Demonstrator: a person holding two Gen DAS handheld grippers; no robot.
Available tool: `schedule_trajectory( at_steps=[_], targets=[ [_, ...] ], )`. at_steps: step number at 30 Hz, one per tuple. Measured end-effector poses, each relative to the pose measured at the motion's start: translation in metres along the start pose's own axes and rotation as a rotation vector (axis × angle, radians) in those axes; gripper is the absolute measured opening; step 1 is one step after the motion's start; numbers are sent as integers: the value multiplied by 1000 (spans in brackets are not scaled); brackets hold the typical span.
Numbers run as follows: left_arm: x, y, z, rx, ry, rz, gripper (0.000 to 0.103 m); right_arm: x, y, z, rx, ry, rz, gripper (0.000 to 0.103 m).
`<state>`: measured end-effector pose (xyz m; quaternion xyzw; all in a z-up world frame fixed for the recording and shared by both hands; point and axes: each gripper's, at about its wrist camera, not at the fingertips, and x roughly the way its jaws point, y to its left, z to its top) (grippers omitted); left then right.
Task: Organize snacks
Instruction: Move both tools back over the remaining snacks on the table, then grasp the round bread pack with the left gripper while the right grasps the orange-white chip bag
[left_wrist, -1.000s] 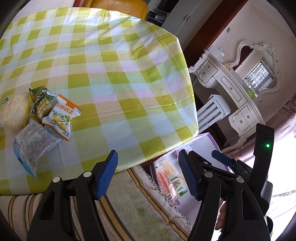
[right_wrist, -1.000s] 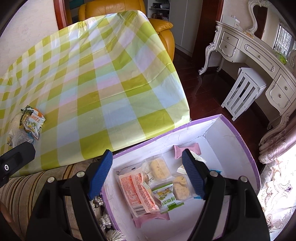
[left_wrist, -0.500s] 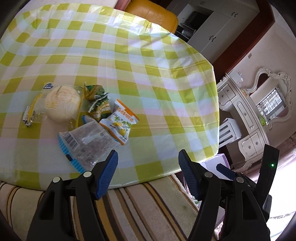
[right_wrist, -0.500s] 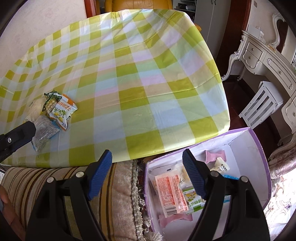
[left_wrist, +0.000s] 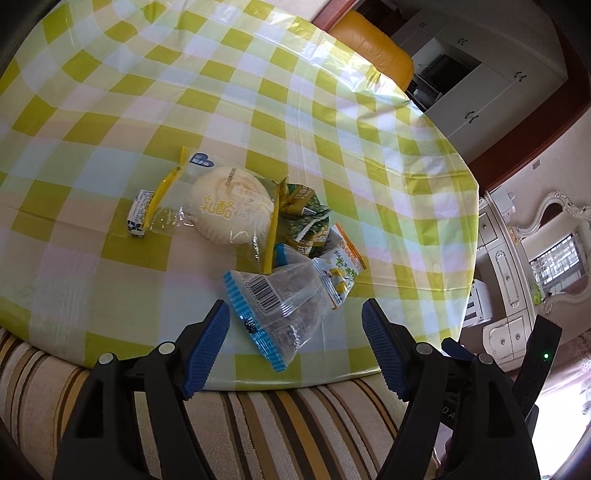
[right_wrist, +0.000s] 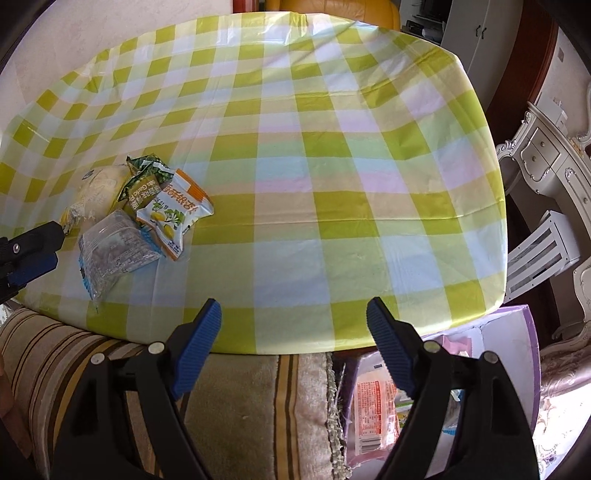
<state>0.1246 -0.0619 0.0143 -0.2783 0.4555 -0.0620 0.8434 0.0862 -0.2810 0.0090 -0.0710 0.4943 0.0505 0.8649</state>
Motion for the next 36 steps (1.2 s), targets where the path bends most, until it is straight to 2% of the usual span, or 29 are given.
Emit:
schedule_trajectory(
  at_steps=[6,11,14,18,24,32,36],
  targets=[
    [10,22,16,-58,26,14,76,7,19,11,-54,4,22,81],
    [24,36,31,-89,57,20,77,12,28,26,-25,-6,59,82],
    [34,44,40,-112,79,20,82,15,36,35,-10,-10,79,82],
    [47,47,53,-125,98,-2,82,22,46,46,17,-9,104,84],
    [59,53,74,-148,91,-10,86,34,58,59,62,5,141,84],
    [73,51,99,-113,75,15,87,58,66,69,116,51,144,84],
    [82,43,107,-52,75,52,88,68,67,71,125,71,138,84]
  ],
)
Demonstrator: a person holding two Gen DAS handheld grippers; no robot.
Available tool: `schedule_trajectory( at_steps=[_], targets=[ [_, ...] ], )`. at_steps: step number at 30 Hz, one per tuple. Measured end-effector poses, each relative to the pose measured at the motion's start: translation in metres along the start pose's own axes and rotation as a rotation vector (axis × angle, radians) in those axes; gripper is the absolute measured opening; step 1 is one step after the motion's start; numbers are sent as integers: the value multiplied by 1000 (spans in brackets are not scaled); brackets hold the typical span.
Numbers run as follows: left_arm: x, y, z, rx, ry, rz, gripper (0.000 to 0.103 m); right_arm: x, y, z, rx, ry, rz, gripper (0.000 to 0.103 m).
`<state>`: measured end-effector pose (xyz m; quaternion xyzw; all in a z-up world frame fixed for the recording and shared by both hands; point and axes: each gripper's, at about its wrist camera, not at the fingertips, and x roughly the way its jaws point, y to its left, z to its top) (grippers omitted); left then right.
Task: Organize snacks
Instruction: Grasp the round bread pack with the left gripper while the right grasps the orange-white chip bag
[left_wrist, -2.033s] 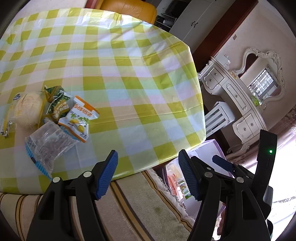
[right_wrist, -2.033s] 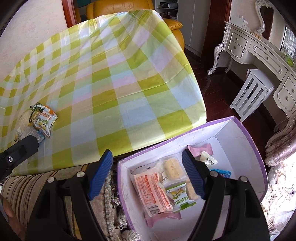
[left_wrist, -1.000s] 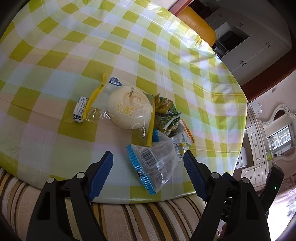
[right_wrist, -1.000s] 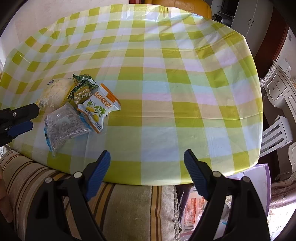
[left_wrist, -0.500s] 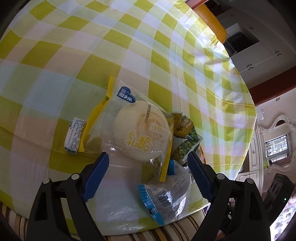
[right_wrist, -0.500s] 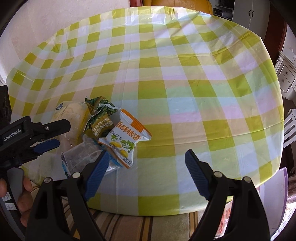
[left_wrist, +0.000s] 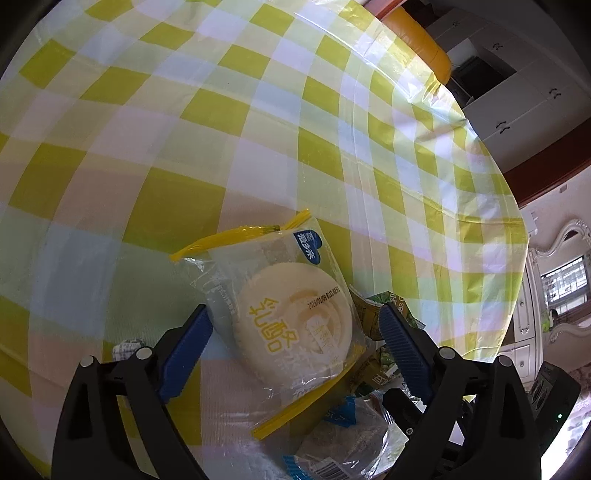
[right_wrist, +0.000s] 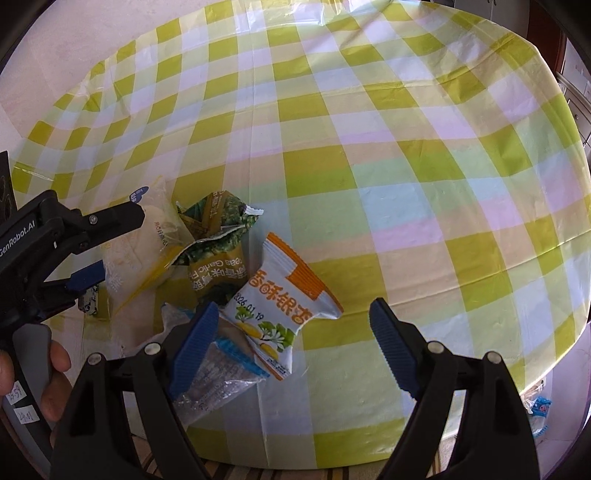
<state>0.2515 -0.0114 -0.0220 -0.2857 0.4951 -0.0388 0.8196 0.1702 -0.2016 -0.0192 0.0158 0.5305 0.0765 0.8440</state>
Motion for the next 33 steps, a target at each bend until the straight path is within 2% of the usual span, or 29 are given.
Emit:
schedule_trajectory(
  at_steps=[6,9,13,14,19,27,29,30,32,33],
  targets=[
    [5,-12,-2,98,-3,86,89,11,-16,2,39,17,-51,84],
    [7,-17,-7,149,-6,143,90,11,-28,4,58,4,-92,84],
    [9,-20,-11,190,-13,182,90,12,-41,6,76,-10,-114,84],
    [10,-22,-11,208,-13,198,89,13,-42,7,72,-13,-119,84],
    [10,-31,-16,278,-24,207,69,13,-42,5,51,-12,-149,84],
    [3,-30,-20,282,-68,212,59,11,-46,-1,48,-19,-150,83],
    [0,-27,-19,271,-78,214,58,10,-44,-2,35,-25,-144,76],
    [-1,-25,-18,264,-83,214,58,9,-42,-3,25,-30,-139,68],
    [-5,-23,-16,250,-95,211,58,8,-38,-3,9,-39,-132,58],
    [-6,-22,-16,246,-102,211,57,8,-38,-3,9,-38,-129,57]
  ],
)
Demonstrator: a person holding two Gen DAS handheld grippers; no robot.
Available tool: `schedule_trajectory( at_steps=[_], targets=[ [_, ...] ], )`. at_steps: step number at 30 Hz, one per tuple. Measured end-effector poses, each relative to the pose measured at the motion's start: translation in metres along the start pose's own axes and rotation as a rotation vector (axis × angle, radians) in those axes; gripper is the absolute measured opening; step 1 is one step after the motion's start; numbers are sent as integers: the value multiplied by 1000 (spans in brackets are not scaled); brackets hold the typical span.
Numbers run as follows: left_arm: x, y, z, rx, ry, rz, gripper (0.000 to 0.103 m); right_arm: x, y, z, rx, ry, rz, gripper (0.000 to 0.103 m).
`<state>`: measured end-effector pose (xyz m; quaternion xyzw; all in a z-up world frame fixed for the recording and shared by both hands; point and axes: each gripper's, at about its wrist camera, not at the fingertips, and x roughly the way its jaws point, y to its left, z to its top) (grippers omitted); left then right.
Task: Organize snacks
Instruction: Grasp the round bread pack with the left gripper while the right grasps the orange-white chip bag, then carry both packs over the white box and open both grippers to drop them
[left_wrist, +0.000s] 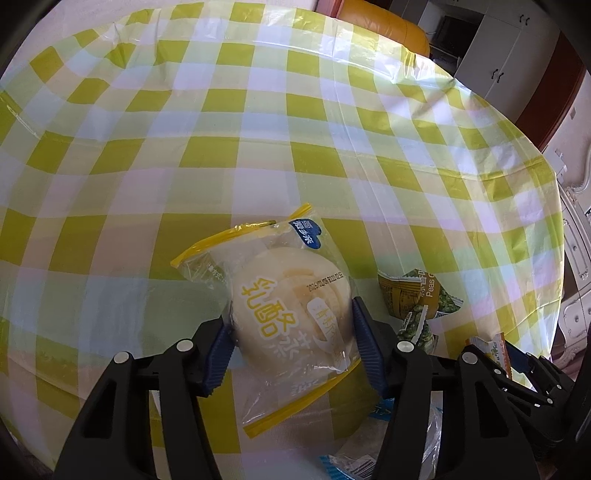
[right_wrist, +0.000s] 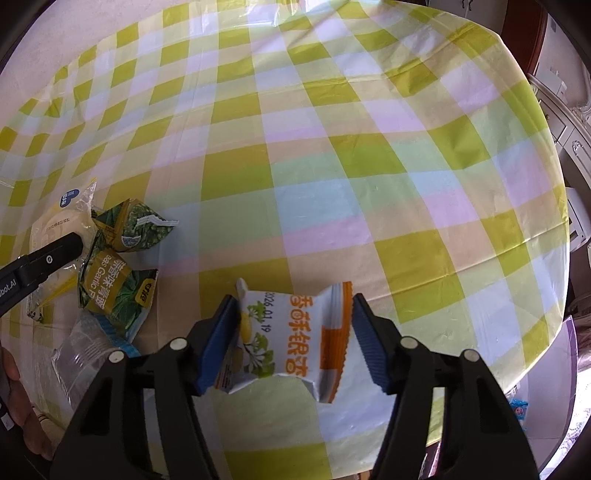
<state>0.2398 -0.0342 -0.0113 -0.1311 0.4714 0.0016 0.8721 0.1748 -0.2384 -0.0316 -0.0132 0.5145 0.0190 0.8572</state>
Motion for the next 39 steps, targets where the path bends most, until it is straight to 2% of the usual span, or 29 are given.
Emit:
schedule_trajectory(
  at_steps=[5,19,27,39],
  targets=[
    [-8,3,1,-14,-29,1,57,-5,-1,-1,4,-17,15,44],
    [-45,-4,-1,-29,-117,-7,56,-23,-10,-6,9,-56,9,41],
    [-60,-29,-9,1,-128,-50,56,-36,-31,-14,38,-69,-3,41],
    [-69,-94,-36,98,-96,-144,56,-55,-72,-32,100,-86,-21,41]
  ],
)
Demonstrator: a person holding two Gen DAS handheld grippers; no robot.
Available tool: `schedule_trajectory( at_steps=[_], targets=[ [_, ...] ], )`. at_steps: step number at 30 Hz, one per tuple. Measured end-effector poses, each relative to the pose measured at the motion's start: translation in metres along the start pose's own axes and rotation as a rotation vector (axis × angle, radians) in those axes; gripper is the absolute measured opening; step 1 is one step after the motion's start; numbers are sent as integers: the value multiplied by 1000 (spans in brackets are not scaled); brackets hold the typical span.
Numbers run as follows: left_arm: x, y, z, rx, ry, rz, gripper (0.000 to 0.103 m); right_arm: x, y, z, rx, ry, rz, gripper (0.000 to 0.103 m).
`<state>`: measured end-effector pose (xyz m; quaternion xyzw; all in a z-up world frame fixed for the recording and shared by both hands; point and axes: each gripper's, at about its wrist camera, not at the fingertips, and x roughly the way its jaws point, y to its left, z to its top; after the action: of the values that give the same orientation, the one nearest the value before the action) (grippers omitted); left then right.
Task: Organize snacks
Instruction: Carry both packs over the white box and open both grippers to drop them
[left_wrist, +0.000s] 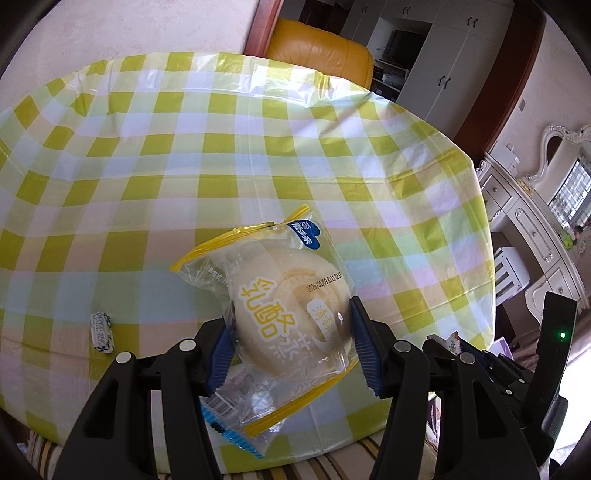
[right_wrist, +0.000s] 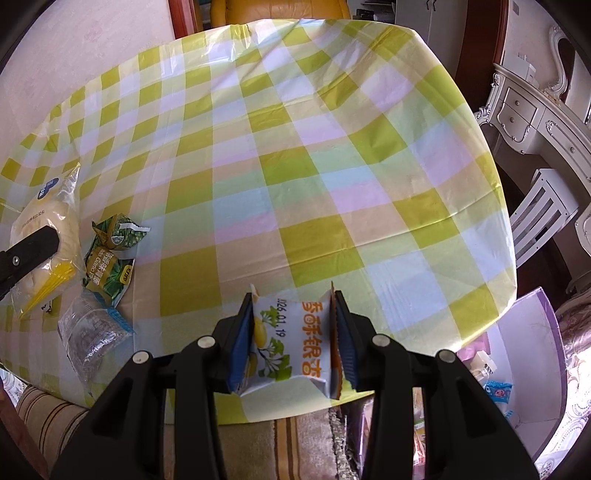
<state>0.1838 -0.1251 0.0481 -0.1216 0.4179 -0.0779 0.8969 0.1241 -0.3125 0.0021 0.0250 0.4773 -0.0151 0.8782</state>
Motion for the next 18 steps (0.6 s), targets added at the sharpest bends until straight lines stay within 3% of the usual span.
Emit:
schedule_trajectory(
  at_steps=[18],
  targets=[
    [11,-104,-43,146,120,-190,56,-18,-84,-33,107,8,-77,41]
  ],
)
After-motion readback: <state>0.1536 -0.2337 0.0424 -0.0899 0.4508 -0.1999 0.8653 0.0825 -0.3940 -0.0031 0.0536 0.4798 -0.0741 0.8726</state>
